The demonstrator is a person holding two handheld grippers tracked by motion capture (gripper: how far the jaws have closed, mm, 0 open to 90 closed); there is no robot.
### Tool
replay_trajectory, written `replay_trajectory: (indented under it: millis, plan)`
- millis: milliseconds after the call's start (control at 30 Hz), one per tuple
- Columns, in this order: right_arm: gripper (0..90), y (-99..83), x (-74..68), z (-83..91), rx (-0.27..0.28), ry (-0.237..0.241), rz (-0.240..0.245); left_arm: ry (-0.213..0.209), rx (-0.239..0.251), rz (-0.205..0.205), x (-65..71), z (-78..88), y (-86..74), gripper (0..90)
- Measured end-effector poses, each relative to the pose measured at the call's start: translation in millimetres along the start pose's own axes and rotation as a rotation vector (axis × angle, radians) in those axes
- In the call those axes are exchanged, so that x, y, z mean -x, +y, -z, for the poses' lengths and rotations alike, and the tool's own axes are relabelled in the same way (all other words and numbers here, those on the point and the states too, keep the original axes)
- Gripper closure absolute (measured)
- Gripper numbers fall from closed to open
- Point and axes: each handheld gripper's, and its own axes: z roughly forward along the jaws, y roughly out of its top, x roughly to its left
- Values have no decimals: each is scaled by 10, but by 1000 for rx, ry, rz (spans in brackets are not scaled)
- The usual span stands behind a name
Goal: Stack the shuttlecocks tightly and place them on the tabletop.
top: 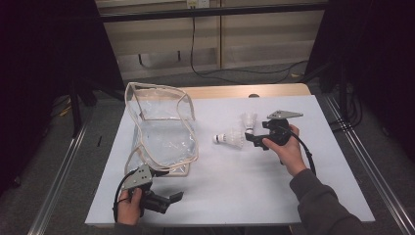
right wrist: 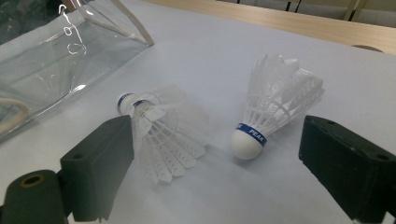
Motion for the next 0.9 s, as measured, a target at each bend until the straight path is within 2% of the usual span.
replay_trajectory:
  millis: [400, 900]
  plan:
    - [67, 80, 46, -36, 3, -18, -10, 0, 2, 1, 1, -2, 0, 27]
    - [49, 175, 82, -132, -20, -47, 8, -2, 4, -2, -3, 1, -4, 30]
